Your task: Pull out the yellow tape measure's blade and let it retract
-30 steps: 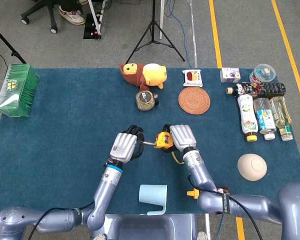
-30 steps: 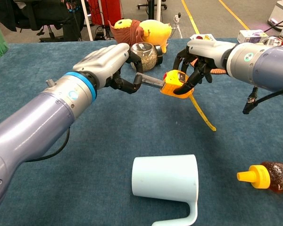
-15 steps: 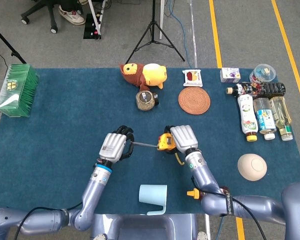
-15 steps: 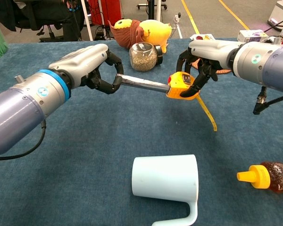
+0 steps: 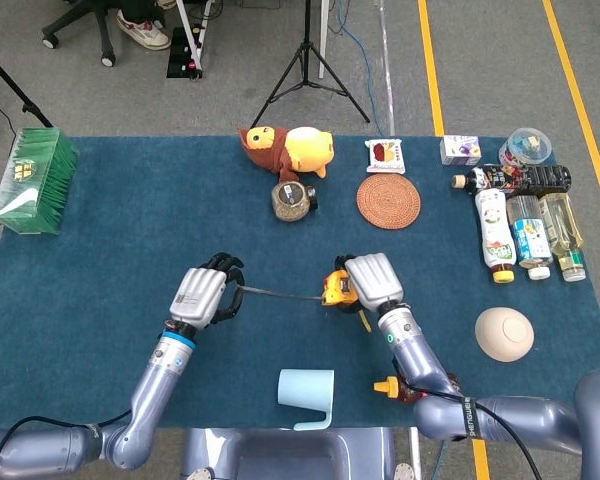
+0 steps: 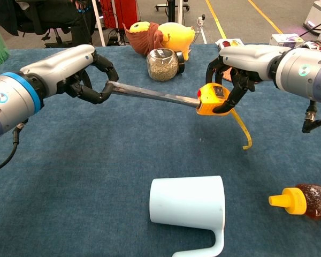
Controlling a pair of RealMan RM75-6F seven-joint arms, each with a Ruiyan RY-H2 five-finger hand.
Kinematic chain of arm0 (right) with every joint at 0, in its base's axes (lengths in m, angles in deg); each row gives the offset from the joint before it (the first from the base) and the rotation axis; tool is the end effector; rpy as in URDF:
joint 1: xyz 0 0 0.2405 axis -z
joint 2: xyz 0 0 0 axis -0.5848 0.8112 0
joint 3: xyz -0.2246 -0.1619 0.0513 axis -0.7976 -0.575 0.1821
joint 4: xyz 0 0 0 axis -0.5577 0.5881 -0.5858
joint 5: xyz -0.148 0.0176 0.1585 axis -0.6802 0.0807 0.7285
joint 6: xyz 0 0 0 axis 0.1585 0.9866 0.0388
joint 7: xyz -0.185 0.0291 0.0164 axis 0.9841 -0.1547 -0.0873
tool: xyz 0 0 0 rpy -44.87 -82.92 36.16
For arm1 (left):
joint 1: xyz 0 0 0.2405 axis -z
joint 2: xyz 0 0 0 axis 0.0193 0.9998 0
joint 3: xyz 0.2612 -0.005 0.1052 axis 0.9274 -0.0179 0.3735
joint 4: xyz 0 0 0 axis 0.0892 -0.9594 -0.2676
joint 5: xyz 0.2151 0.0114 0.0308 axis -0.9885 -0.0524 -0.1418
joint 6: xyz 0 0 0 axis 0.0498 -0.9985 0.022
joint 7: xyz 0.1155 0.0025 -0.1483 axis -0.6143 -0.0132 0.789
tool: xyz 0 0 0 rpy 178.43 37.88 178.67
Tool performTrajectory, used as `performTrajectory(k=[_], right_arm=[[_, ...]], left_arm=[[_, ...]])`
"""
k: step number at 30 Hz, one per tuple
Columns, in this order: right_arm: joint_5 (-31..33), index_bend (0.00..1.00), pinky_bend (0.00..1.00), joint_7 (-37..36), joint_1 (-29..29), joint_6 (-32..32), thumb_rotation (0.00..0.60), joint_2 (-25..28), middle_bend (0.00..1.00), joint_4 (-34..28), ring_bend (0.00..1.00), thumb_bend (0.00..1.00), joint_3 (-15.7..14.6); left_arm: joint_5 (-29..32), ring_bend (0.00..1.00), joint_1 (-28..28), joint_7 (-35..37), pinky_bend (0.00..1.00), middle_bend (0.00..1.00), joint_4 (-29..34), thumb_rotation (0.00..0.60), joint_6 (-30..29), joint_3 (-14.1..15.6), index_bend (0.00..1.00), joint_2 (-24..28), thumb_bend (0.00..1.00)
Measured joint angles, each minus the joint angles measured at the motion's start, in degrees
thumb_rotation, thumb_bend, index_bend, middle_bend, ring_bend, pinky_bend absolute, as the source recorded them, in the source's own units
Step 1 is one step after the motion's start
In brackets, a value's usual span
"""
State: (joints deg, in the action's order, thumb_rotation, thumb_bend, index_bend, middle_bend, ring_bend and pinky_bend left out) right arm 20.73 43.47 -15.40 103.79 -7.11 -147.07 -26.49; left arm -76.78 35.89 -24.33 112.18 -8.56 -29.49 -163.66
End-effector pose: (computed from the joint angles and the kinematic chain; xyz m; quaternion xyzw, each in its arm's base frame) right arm -0.1173 -0.4063 -0.0302 0.7354 -0.3924 0.3226 0.4484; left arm -0.1145 0.3527 -0.0447 -0.6645 -0.4417 -0.4384 0.4137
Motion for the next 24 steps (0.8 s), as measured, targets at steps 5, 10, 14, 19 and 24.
performTrajectory(k=[5, 10, 14, 19, 24], right_arm=[[0.1, 0.60, 0.65, -0.4, 0.4, 0.0, 0.517, 0.7, 0.57, -0.2, 0.63, 0.26, 0.1], [0.1, 0.60, 0.65, 0.1, 0.7, -0.2, 0.514, 1.5, 0.57, -0.2, 0.64, 0.26, -0.4], [0.2, 0.60, 0.65, 0.4, 0.9, -0.4, 0.516, 2.0, 0.57, -0.1, 0.64, 0.26, -0.8], [0.0, 0.60, 0.65, 0.6, 1.2, -0.5, 0.511, 2.7, 0.57, 0.0, 0.64, 0.26, -1.2], [-0.2, 0.60, 0.65, 0.6, 1.6, -0.8, 0.514, 3.3, 0.57, 0.2, 0.64, 0.26, -1.7]], left_arm=[[-1.4, 0.16, -1.0, 1.1, 0.39, 0.28, 1.4, 0.599, -0.5, 1.0, 0.57, 2.2, 0.54], [-2.7, 0.16, -2.1, 1.8, 0.39, 0.28, 2.4, 0.598, -1.1, 2.1, 0.57, 4.2, 0.54], [-3.5, 0.16, -3.1, 2.5, 0.39, 0.28, 3.1, 0.599, -1.5, 3.0, 0.56, 5.9, 0.54], [-4.4, 0.16, -4.1, 3.2, 0.39, 0.28, 3.9, 0.599, -1.9, 3.9, 0.57, 7.9, 0.54], [-5.1, 0.16, -5.2, 4.7, 0.39, 0.28, 4.4, 0.600, -2.2, 4.5, 0.57, 10.0, 0.54]])
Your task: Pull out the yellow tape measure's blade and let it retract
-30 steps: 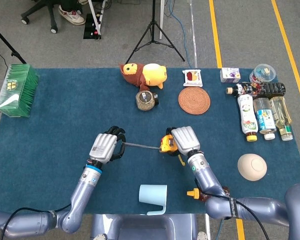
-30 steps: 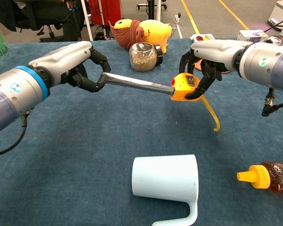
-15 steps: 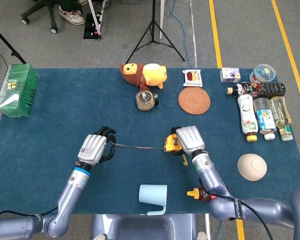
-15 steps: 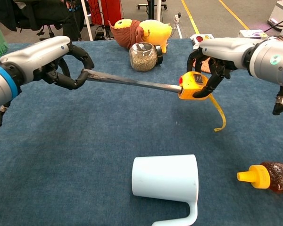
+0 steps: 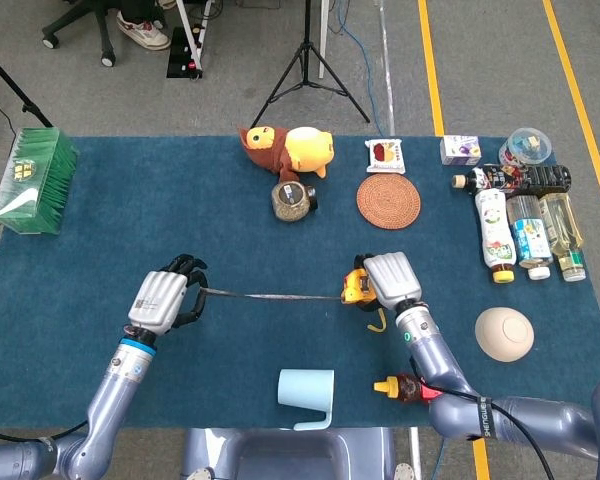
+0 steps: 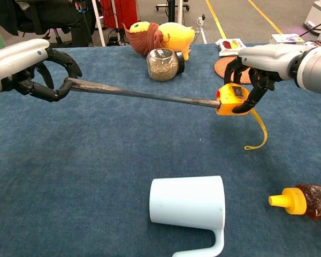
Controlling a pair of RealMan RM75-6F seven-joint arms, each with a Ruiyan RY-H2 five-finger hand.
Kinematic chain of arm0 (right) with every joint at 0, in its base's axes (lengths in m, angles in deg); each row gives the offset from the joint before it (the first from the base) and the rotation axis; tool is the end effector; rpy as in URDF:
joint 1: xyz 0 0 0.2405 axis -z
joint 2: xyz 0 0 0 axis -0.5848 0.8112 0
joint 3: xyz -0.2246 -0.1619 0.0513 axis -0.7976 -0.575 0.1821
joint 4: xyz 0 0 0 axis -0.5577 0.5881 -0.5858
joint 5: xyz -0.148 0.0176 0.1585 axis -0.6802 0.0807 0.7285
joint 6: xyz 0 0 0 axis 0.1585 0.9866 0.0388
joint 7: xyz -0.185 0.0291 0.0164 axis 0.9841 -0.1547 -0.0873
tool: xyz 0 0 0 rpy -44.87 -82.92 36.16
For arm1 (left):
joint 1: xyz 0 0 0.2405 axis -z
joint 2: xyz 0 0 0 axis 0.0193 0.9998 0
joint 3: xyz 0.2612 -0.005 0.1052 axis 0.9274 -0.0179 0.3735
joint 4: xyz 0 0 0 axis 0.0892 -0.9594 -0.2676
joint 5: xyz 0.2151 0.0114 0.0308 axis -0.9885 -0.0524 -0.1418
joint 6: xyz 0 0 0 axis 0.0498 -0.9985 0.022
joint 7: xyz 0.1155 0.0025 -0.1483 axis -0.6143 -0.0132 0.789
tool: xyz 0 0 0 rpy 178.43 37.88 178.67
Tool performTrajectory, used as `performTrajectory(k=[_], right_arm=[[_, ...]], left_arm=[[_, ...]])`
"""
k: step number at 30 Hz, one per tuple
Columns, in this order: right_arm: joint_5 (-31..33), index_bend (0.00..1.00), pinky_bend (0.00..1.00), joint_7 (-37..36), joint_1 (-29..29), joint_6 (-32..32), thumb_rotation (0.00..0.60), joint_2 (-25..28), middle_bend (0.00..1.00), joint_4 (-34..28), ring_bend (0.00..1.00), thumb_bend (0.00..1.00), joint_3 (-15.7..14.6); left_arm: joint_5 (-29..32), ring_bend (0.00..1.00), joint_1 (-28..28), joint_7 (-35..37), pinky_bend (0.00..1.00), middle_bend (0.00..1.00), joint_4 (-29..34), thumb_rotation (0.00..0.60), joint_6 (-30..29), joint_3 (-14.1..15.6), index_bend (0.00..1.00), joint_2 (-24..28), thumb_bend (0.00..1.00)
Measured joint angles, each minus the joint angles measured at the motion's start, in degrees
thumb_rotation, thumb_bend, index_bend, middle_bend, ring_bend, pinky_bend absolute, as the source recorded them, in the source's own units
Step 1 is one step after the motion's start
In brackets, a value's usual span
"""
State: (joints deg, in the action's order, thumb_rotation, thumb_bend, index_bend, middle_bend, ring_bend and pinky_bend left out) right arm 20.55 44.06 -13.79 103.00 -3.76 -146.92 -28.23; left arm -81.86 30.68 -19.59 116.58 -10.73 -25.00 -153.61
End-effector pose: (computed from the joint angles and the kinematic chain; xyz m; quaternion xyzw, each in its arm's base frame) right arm -0.1455 -0.4086 -0.0137 0.7387 -0.3816 0.2937 0.4716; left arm -0.1627 0.3369 0.0018 -0.6627 -0.4313 -0.4257 0.4399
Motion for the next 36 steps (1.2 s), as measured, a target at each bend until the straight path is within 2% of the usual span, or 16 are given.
performTrajectory(k=[13, 36], right_arm=[[-0.2, 0.60, 0.65, 1.0, 0.9, -0.9, 0.515, 1.6, 0.57, 0.6, 0.64, 0.26, -1.8], [-0.1, 0.60, 0.65, 1.8, 1.7, -1.8, 0.515, 3.3, 0.57, 0.7, 0.64, 0.26, -3.0]], left_arm=[[-1.6, 0.16, -2.7, 3.2, 0.38, 0.28, -0.6, 0.600, 0.5, 2.5, 0.57, 4.5, 0.54], [-1.3, 0.16, -5.8, 6.5, 0.37, 0.28, -0.7, 0.599, 2.1, 4.3, 0.57, 10.4, 0.53]])
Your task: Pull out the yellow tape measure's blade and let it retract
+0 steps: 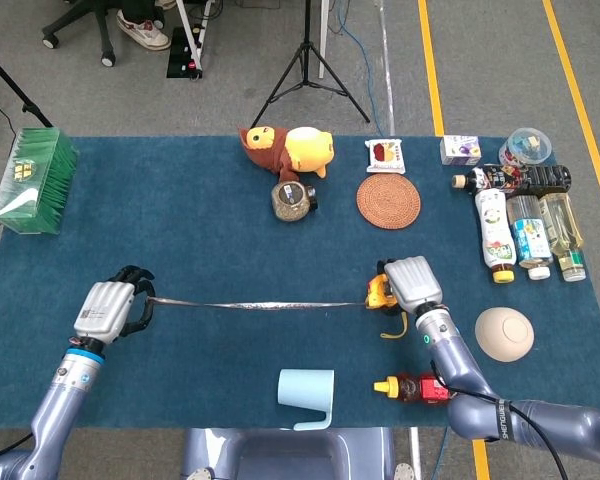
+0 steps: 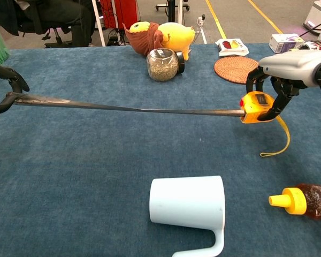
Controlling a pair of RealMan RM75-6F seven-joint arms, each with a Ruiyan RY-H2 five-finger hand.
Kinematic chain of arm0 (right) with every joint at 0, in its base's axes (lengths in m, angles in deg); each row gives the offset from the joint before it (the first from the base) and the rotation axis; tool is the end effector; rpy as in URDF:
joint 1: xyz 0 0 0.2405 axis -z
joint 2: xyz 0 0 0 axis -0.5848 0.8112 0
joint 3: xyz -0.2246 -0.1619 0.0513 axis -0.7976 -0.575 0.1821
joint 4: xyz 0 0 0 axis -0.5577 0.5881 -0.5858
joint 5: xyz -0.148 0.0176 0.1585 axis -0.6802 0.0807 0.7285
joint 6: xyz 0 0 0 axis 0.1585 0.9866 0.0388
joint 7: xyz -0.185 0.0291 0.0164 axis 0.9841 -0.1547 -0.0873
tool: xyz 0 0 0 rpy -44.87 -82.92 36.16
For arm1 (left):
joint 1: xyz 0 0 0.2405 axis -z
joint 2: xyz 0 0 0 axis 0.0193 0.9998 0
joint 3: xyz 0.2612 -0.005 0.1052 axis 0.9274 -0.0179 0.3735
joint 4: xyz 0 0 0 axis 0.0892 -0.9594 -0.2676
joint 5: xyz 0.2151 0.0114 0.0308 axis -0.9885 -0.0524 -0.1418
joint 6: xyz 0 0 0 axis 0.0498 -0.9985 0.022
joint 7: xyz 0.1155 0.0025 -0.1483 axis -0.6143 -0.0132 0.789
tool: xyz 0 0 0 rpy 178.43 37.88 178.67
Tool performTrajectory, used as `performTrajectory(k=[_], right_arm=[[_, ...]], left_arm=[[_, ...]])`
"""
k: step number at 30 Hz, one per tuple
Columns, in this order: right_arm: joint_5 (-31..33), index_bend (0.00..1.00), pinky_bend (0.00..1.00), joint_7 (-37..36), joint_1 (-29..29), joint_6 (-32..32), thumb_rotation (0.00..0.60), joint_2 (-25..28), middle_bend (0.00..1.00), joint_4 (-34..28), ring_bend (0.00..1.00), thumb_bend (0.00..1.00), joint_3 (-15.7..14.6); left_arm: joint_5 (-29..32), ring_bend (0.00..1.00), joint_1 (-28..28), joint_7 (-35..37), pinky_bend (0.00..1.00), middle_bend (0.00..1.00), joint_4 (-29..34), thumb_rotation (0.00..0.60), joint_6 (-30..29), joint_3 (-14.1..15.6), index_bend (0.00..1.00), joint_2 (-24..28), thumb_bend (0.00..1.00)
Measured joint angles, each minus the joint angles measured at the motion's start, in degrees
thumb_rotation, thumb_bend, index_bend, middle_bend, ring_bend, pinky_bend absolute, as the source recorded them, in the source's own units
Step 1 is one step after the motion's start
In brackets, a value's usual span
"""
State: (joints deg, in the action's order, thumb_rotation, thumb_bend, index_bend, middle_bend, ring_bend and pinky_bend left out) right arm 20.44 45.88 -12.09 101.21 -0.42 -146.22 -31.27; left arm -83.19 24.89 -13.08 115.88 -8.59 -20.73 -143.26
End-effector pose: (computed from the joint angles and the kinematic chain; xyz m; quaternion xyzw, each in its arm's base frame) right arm -0.1821 -0.4051 -0.0009 0.7528 -0.3637 0.2429 0.4920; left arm -0.2410 0.3183 0.0429 -0.6607 -0.4514 -0.3607 0.4792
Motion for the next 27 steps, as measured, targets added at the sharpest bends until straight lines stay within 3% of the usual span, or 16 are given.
performTrajectory(k=[17, 27], right_arm=[[-0.1, 0.60, 0.65, 0.1, 0.0, 0.4, 0.515, -0.4, 0.57, -0.7, 0.64, 0.26, 0.5], [0.3, 0.60, 0.65, 0.1, -0.4, 0.9, 0.517, -1.1, 0.57, -1.5, 0.64, 0.26, 1.6]], left_arm=[[0.5, 0.16, 2.6, -2.0, 0.37, 0.28, -0.4, 0.598, 2.7, -1.8, 0.57, -4.7, 0.53], [4.2, 0.16, 7.9, -5.5, 0.37, 0.28, -3.5, 0.600, 5.9, -5.4, 0.56, -13.9, 0.52]])
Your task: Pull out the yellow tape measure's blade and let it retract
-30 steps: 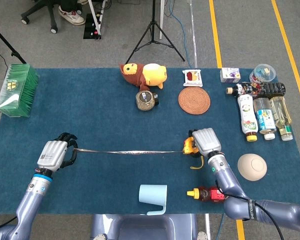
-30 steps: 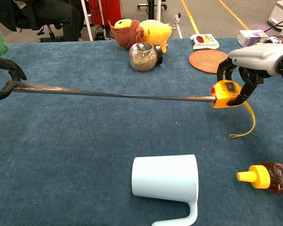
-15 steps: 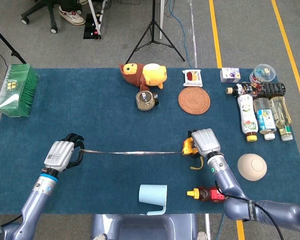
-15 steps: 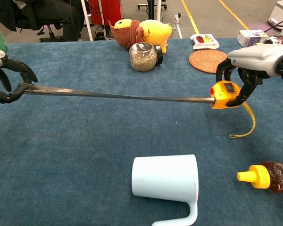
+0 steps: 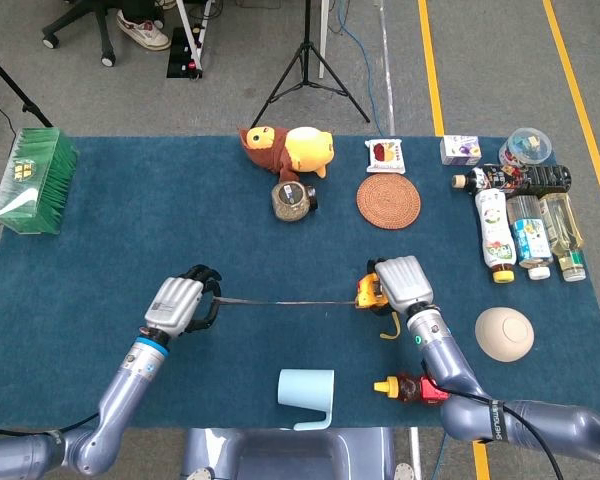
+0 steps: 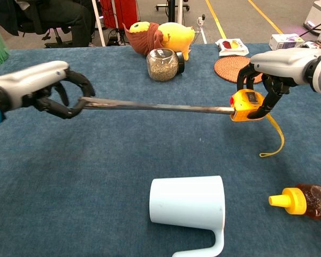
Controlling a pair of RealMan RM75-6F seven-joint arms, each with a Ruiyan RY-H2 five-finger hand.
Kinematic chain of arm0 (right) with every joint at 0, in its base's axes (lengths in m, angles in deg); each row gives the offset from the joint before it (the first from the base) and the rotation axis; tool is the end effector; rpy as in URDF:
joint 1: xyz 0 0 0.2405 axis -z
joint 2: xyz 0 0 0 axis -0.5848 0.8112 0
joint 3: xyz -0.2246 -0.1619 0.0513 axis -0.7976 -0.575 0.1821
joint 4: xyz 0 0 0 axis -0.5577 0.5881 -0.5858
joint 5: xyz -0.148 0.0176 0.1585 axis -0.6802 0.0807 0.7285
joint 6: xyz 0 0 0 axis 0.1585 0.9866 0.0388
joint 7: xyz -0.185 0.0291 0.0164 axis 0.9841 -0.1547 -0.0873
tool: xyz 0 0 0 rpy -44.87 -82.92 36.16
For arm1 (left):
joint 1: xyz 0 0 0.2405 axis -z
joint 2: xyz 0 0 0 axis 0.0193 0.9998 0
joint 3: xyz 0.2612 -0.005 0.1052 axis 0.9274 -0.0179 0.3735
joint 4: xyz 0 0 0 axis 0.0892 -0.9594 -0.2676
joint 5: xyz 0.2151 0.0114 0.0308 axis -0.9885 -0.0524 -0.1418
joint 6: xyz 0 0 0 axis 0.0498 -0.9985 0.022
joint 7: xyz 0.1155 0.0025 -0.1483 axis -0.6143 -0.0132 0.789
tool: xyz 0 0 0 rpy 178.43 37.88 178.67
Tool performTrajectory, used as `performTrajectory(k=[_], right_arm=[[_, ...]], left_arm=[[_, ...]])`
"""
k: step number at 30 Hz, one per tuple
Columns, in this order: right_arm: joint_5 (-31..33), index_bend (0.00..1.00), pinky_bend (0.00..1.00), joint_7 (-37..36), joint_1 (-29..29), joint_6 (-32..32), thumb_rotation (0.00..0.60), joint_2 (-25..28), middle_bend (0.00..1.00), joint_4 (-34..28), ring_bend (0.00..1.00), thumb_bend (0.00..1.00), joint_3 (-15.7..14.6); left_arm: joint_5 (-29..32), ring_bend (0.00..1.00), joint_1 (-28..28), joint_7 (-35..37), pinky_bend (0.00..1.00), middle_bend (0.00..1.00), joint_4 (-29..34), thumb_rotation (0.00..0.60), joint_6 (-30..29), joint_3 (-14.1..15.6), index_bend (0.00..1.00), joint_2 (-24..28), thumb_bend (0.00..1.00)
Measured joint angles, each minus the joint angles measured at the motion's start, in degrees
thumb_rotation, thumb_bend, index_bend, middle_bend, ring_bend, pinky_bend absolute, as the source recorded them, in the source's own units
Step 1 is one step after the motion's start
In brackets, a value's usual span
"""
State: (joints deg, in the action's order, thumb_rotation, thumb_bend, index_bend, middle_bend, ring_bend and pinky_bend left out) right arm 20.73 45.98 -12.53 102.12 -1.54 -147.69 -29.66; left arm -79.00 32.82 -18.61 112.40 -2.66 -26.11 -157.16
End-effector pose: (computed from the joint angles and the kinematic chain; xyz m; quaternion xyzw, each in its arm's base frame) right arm -0.1644 -0.4038 -0.0060 0.7483 -0.3719 0.2640 0.4818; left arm -0.1570 0.3423 -0.0375 -0.6886 -0.4586 -0.3978 0.3965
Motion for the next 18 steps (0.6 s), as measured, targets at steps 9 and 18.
performTrajectory(k=[9, 18], right_arm=[[0.2, 0.60, 0.65, -0.3, -0.3, 0.1, 0.517, -0.7, 0.57, -0.2, 0.64, 0.26, 0.6], [-0.1, 0.60, 0.65, -1.2, -0.1, 0.0, 0.515, -0.3, 0.57, -0.2, 0.64, 0.26, 0.8]], left_arm=[[3.1, 0.16, 5.2, -2.7, 0.36, 0.28, -6.2, 0.599, 2.3, -2.8, 0.56, -9.5, 0.45], [4.2, 0.01, 8.2, -2.7, 0.27, 0.11, -8.2, 0.600, 2.6, -5.0, 0.20, -13.5, 0.19]])
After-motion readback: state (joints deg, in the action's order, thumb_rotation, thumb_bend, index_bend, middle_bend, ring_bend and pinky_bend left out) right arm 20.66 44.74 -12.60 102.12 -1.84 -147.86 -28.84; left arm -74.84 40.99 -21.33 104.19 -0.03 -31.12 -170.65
